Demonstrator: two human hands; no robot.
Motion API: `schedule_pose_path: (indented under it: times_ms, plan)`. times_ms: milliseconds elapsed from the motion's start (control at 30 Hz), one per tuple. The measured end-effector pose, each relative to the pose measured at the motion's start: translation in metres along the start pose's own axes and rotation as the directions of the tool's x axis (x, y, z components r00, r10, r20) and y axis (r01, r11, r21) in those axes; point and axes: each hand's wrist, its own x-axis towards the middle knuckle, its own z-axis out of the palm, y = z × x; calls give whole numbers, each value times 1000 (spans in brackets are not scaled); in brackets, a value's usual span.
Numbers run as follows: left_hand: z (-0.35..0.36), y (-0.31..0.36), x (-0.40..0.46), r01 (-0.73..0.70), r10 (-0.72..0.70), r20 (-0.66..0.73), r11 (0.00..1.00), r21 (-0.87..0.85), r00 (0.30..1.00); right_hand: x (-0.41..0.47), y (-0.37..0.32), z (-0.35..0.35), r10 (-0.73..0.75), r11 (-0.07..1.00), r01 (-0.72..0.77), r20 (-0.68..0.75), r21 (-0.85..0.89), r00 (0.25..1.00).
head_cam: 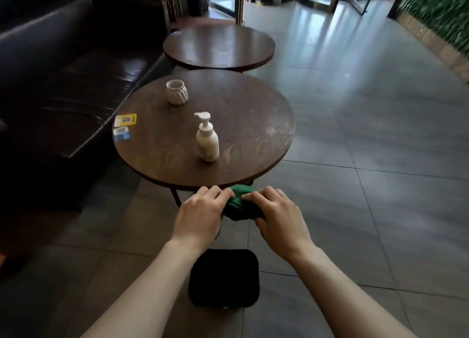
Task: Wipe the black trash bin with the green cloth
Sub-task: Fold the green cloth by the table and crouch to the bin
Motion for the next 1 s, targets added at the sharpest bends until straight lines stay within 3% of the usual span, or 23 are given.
schedule_pose_path:
  times_ms: [267, 533, 767, 1000]
  plan:
    - [142, -34, -11, -13, 14, 27, 1000, -8, 1000, -16, 57, 137, 28, 1000, -28, -1, 8, 1000]
    - [267, -72, 0, 8, -9, -94, 1000, -9, 996, -5, 108, 255, 48, 998, -45, -87, 44, 995]
    - [327, -96, -7, 20, -29, -144, 998, -63, 989, -9, 123, 318, 35, 995, -20, -154, 94, 987]
    - [349, -101, -8, 14, -57, -294, 989, -147, 954, -6, 130, 339, 2, 990, 34, -263, 134, 965]
